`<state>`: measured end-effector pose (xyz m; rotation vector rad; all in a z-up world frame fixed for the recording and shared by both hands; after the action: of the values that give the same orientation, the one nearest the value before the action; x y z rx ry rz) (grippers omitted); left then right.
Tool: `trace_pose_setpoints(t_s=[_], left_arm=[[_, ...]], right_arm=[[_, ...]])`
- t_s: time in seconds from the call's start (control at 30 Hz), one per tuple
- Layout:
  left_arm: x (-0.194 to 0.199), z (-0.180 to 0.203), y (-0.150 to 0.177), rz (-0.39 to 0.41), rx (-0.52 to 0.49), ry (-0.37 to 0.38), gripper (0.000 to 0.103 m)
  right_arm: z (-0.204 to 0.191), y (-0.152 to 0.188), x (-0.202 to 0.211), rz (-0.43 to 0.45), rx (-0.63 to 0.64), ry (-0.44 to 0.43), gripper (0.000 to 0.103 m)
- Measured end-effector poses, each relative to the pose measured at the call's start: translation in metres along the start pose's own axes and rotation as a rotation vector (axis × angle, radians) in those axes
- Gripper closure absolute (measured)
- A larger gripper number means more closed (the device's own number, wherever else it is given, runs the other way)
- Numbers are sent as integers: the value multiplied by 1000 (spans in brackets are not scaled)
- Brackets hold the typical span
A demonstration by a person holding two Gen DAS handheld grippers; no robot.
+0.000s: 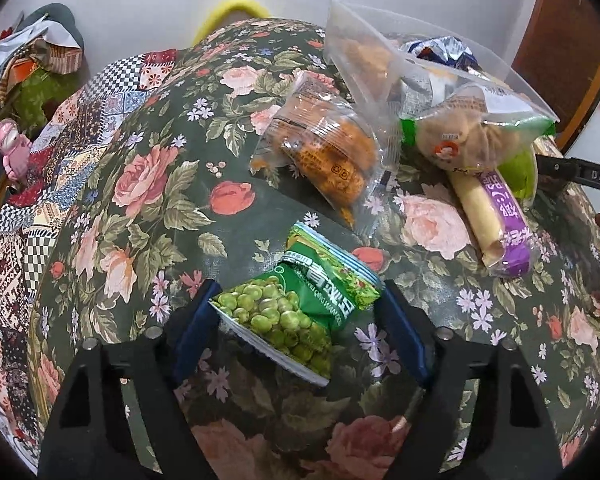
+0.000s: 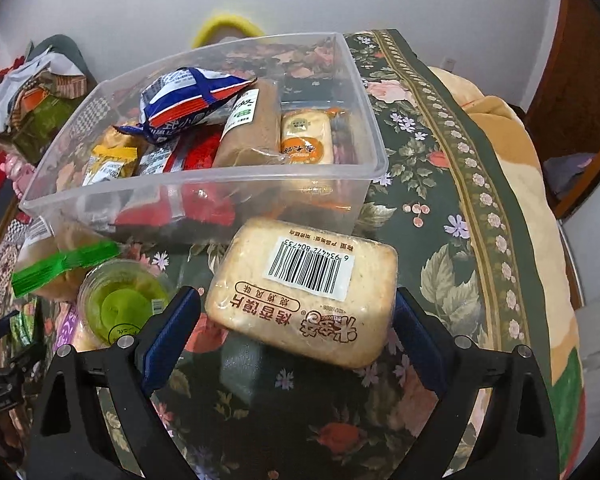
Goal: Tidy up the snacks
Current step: 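Grasp the green pea snack bag with the left tool while the right tool grasps the square barcode cake, then carry both snacks over the clear box and open both tools to drop them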
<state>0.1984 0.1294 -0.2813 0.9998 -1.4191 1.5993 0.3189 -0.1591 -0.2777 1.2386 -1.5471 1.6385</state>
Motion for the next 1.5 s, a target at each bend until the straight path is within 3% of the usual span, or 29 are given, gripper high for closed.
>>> trace_pose_setpoints(t_s=[0.1,0.17,0.3,0.37,0.63,0.9,1.23,1.5], left_arm=[[4,-2,3,14,1,7,31],[7,-2,5,19,4,20,40],[14,-5,6,19,17,25,44],[17,-5,6,23,18,21,53],[39,-1,1,62,15,19,54],[75,7,-16,157,-1,3,54],[109,31,-64,279,-30,20,54],[106,56,-101,304,-67,43,54]], right_arm=[[5,-1,1,8,-12,-34,21],[6,2,3,12,-7,-46,22],[3,8,8,16,20,-46,23],[2,13,12,22,27,-48,23],[3,17,33,59,43,-59,23],[-2,11,66,141,79,-50,23],[-13,-11,90,225,105,-61,23],[-20,-35,84,250,121,-48,23]])
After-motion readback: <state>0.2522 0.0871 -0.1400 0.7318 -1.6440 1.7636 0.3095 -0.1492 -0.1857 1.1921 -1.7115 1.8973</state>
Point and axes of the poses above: each gripper's, at about its wrist camera, not at the fingertips, and x roughly against the way its jaws point, z to its right, y to its underside, the point moved 3 cm from there along -x, roughly the way its jaws point, and after that the axes turned 9 degrees about -z, right-handed, at the moved point
